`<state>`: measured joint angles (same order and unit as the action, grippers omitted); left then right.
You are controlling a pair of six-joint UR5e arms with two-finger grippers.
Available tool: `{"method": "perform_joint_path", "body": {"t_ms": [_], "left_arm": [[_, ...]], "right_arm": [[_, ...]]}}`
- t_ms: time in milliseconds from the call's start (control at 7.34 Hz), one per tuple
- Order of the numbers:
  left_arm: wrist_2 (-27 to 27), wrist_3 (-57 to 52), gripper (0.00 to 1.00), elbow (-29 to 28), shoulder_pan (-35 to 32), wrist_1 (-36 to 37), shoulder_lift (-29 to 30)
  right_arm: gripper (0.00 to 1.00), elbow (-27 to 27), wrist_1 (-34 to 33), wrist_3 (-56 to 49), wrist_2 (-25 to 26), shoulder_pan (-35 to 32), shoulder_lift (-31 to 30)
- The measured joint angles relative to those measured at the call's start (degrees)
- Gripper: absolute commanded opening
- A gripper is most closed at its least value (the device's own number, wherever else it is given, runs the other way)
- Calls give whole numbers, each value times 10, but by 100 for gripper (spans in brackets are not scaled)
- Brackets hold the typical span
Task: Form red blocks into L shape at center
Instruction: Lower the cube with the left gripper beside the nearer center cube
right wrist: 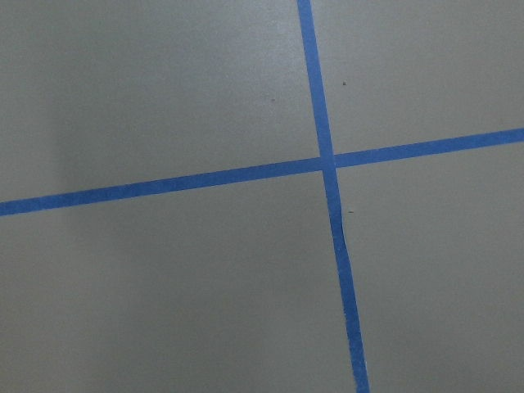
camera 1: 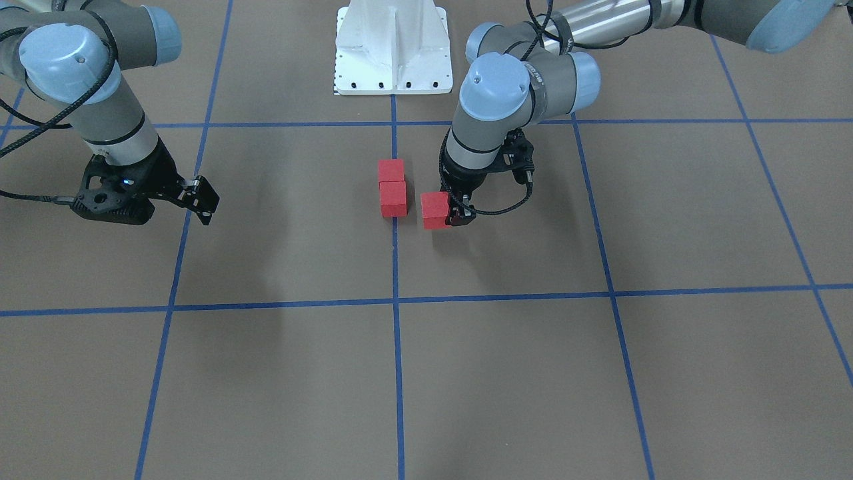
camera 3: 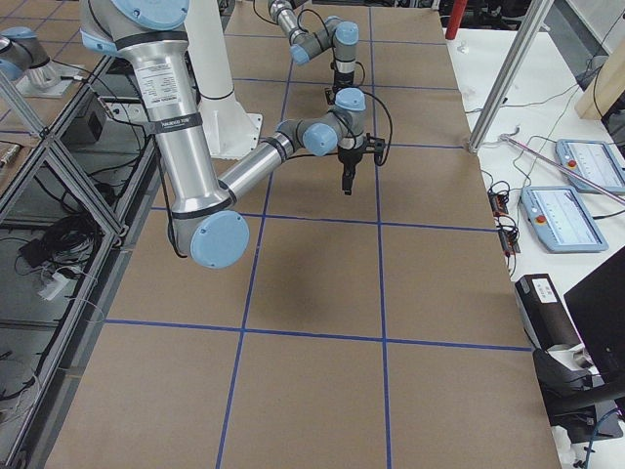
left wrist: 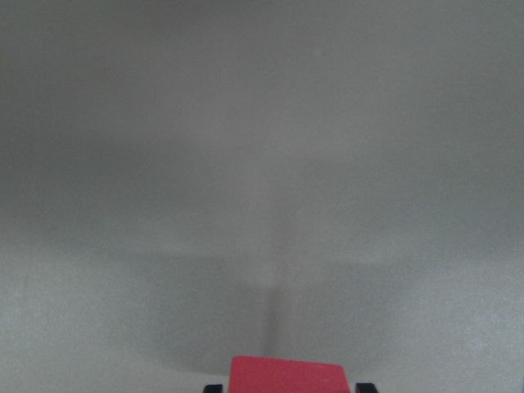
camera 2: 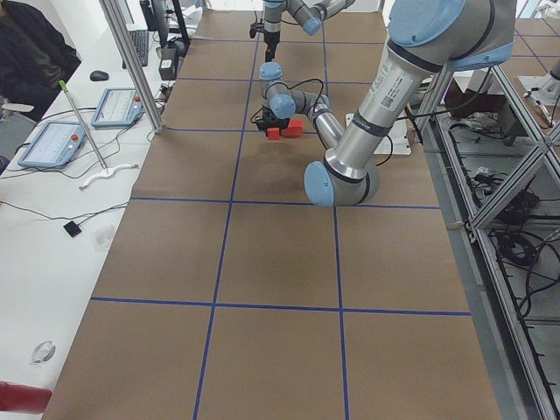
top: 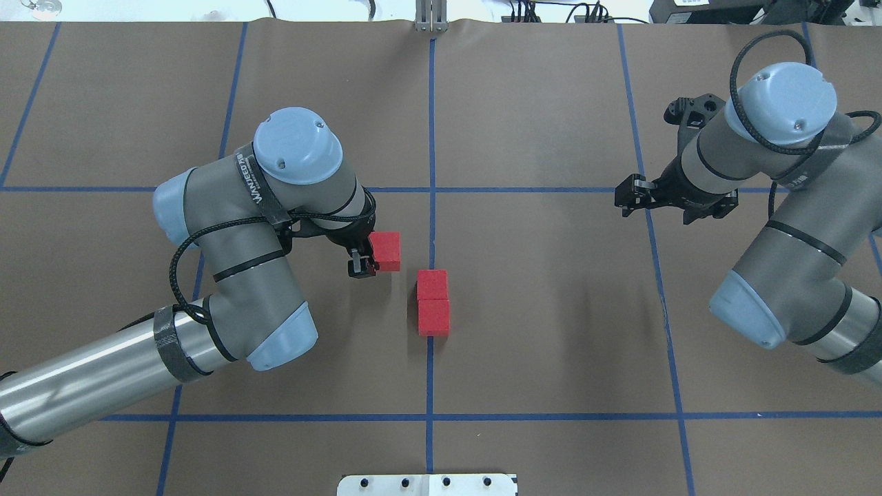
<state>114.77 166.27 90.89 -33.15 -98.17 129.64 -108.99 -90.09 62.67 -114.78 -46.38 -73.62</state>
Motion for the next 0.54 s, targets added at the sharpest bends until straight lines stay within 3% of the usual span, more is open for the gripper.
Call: {"method": "perform_joint_path", "body": {"t_ms": [545], "left_arm": [[0, 29, 0, 12, 20, -42, -30]], "right_arm": [[99, -3, 0, 2, -1, 0, -1]]}}
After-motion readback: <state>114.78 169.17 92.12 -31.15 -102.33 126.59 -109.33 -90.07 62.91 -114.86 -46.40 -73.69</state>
